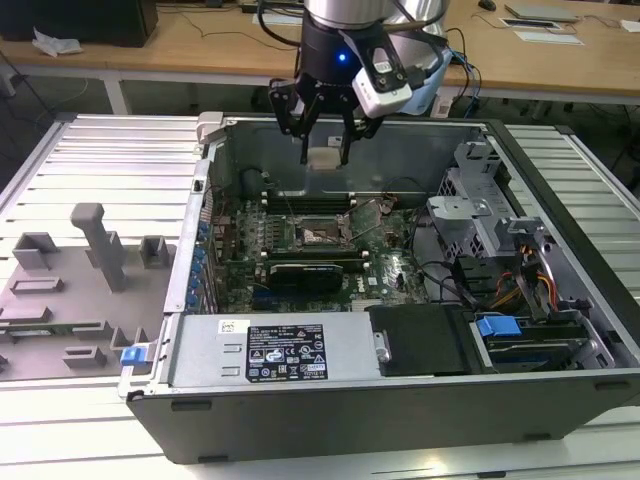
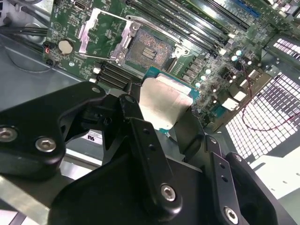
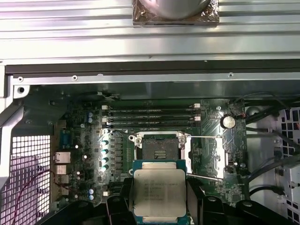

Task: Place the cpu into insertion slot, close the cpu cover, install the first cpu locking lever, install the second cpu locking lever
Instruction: 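Place the cpu into insertion slot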

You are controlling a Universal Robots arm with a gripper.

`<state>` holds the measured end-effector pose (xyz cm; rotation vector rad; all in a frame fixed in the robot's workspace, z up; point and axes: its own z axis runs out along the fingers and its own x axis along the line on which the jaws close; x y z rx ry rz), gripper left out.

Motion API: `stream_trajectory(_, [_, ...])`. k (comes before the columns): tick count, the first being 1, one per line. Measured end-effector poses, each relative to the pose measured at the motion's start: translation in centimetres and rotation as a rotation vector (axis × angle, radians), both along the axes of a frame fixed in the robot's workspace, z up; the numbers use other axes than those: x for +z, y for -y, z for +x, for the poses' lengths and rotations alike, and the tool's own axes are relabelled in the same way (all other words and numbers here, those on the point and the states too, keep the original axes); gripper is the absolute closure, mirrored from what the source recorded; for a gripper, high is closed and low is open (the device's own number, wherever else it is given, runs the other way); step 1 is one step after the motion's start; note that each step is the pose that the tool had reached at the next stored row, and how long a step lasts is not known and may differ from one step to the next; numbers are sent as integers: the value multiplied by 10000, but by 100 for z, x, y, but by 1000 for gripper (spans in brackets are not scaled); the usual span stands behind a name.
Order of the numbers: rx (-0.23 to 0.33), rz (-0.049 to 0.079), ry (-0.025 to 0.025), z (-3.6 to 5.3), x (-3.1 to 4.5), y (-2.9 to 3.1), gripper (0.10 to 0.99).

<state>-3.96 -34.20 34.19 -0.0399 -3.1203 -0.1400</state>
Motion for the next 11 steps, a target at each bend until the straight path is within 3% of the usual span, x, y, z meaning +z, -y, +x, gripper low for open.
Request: stream_trajectory(11, [-1, 1, 7, -16, -107, 0, 549])
